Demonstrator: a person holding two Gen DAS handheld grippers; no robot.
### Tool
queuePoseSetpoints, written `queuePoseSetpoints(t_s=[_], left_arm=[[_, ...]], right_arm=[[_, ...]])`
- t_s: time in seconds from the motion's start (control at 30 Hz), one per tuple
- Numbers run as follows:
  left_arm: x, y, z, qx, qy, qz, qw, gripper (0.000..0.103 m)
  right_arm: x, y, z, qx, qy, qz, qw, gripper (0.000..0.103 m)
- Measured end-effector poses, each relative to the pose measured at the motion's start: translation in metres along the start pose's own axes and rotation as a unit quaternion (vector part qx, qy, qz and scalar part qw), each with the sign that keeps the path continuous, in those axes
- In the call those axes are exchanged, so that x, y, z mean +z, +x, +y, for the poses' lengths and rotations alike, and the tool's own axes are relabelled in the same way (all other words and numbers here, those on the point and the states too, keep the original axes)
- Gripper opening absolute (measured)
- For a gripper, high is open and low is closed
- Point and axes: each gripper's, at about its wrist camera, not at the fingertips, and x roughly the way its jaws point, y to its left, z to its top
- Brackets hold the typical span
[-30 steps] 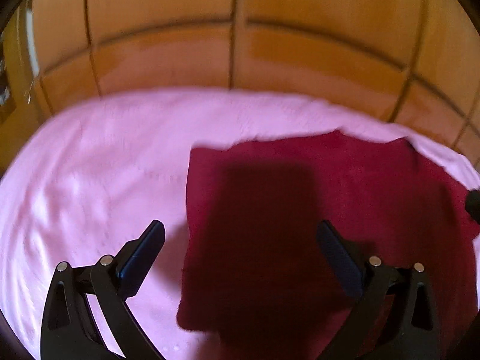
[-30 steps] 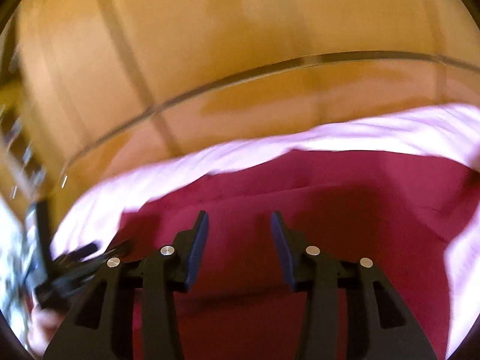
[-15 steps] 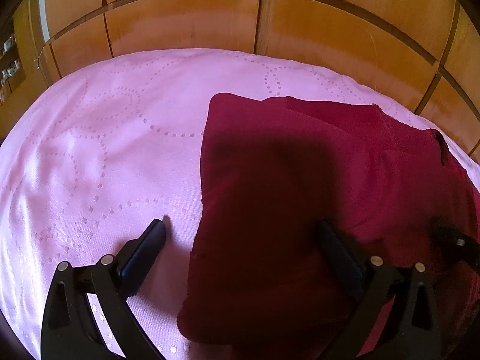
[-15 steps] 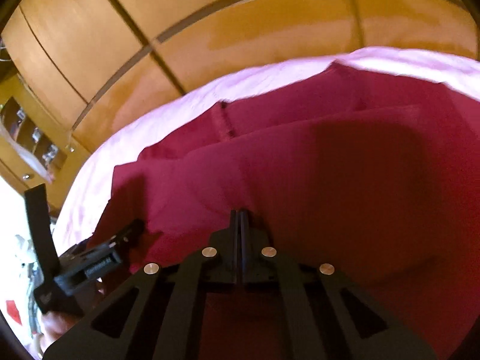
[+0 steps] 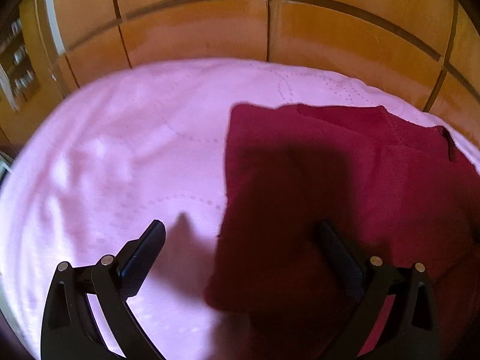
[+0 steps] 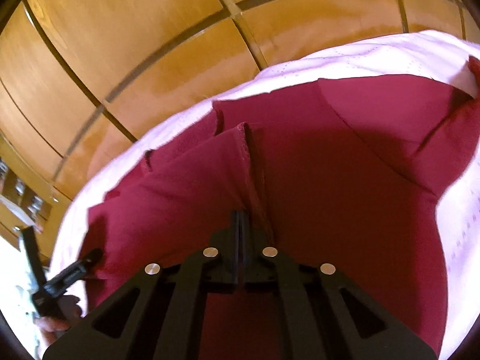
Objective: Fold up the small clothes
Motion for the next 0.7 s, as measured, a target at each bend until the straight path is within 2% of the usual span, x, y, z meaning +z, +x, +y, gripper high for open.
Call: queuePoseSetpoints(t_s=[0.03,0.07,0.1,0.17,0.23,0.33,0.4,0.43,0.5,0.57,0.7], left_arm=[[0.0,-0.006,-0.002,0.012,0.007,-0.011,0.9998,0.101],[-0.001,-0.013,-0.003,0.022,0.012,-0.024,0.9994,0.101],[-0.002,-0.02,-0.005,0.028,0.015,-0.039,0.9988,0.101],[-0.006,-0.033,-0.009,0.021,0.016,-0.071,0.9971,0.101],[-0.011,-0.032,-0.015,0.015,0.029,-0.08,0.9962,0.101],[-0.019,-0.011,-0.022,0.015,0.054,-0.049,0.9972,0.101],[-0.017,-0.002,-0.023,0.001,0.044,-0.028,0.9986,0.101],[-0.016,0.0,-0.022,-0.005,0.038,-0.026,0.9989,0.101],[-0.019,-0.001,-0.018,-0.015,0.03,-0.027,0.9991,0.101],[-0.019,-0.002,-0.014,-0.024,0.022,-0.027,0.9991,0.101],[-0.02,0.002,-0.007,-0.036,0.014,-0.021,0.999,0.101]], right_arm=[[-0.001,-0.012,-0.002,0.005,0.001,-0.015,1.0,0.032],[-0.004,-0.023,-0.005,0.002,0.0,-0.028,1.0,0.062],[-0.002,-0.041,-0.011,-0.011,-0.001,-0.058,0.998,0.072],[0.004,-0.061,-0.017,-0.036,-0.005,-0.099,0.994,0.072],[0.02,-0.074,-0.029,-0.09,-0.002,-0.121,0.989,0.072],[0.044,-0.08,-0.053,-0.161,0.033,-0.131,0.978,0.072],[0.06,-0.083,-0.074,-0.178,0.054,-0.145,0.972,0.073],[0.066,-0.085,-0.086,-0.187,0.059,-0.144,0.97,0.075],[0.079,-0.077,-0.106,-0.231,0.063,-0.116,0.964,0.076],[0.082,-0.074,-0.126,-0.313,0.069,-0.088,0.943,0.076],[0.057,-0.097,-0.169,-0.345,0.143,-0.08,0.924,0.082]])
